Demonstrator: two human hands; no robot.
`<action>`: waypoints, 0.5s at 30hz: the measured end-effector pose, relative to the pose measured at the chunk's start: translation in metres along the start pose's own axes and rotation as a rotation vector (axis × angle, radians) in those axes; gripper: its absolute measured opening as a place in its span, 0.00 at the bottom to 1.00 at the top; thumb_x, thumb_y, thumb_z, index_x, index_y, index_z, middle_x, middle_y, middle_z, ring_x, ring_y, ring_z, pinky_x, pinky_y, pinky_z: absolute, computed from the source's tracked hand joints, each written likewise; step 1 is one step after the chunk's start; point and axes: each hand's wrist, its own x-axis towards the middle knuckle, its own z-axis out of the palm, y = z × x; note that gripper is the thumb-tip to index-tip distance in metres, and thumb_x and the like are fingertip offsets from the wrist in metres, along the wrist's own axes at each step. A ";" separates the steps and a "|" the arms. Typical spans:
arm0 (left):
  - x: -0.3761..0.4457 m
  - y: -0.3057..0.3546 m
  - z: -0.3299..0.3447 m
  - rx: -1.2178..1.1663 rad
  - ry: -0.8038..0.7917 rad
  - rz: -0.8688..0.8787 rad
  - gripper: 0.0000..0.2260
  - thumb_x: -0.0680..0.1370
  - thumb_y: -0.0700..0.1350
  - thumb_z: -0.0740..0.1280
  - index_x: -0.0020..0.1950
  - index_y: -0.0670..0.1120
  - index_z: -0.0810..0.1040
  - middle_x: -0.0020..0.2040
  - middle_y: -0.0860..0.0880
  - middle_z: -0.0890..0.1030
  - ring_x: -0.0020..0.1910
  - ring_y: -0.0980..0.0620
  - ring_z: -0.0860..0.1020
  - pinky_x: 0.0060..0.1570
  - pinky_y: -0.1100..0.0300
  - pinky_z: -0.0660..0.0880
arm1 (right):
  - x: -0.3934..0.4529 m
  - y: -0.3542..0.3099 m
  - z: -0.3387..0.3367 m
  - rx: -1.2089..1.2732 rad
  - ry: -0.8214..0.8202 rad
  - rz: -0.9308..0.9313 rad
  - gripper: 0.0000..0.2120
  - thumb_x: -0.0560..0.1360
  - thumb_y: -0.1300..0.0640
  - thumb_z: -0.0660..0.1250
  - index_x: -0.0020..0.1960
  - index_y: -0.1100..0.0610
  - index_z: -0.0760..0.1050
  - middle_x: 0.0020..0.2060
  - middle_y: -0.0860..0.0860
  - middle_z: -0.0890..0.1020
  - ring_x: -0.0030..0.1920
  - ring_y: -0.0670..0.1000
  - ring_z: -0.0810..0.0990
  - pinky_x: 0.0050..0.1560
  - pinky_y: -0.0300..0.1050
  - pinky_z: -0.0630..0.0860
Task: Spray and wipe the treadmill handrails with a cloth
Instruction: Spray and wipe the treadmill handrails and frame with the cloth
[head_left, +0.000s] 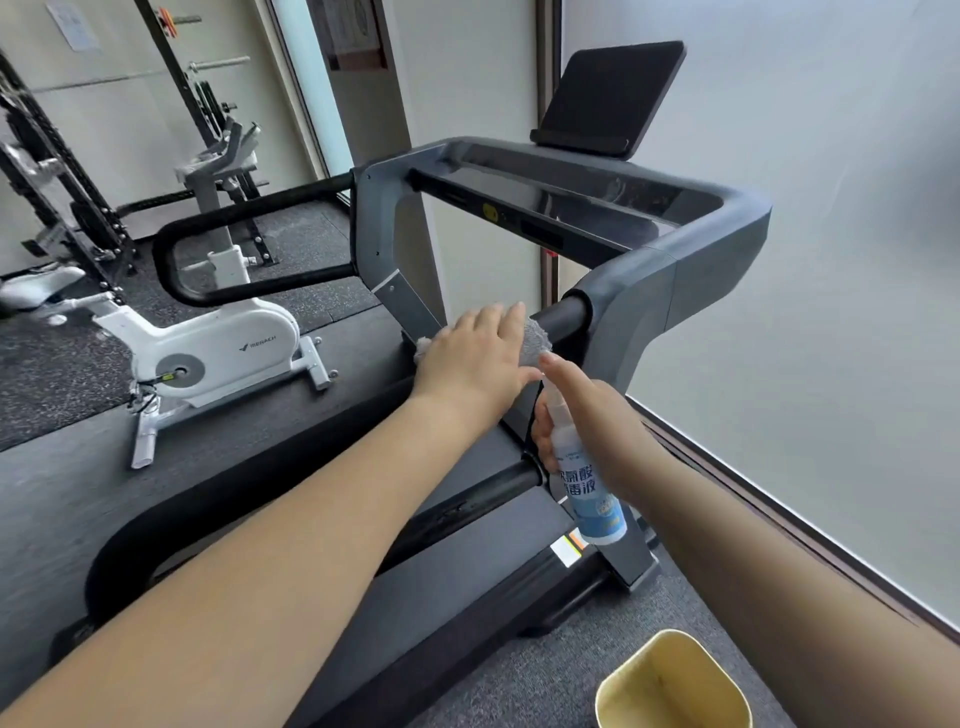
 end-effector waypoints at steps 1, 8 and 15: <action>-0.001 0.000 0.001 0.006 -0.002 -0.002 0.34 0.77 0.60 0.58 0.76 0.45 0.51 0.72 0.43 0.64 0.69 0.44 0.65 0.64 0.49 0.64 | 0.000 0.000 0.001 0.001 -0.001 0.002 0.28 0.78 0.40 0.58 0.29 0.60 0.69 0.25 0.58 0.74 0.22 0.55 0.71 0.27 0.40 0.71; -0.088 -0.068 -0.018 -0.129 -0.070 -0.166 0.32 0.75 0.65 0.56 0.75 0.54 0.56 0.70 0.50 0.69 0.66 0.46 0.70 0.58 0.50 0.70 | 0.001 0.007 0.008 -0.012 -0.055 0.025 0.27 0.75 0.36 0.59 0.30 0.58 0.68 0.25 0.57 0.74 0.24 0.55 0.70 0.30 0.42 0.71; -0.163 -0.115 -0.039 -0.073 -0.190 -0.311 0.33 0.71 0.68 0.56 0.73 0.57 0.57 0.69 0.54 0.69 0.67 0.50 0.69 0.59 0.53 0.68 | 0.002 0.002 0.015 -0.014 -0.056 -0.005 0.28 0.77 0.38 0.58 0.30 0.59 0.69 0.24 0.56 0.74 0.23 0.55 0.71 0.28 0.40 0.72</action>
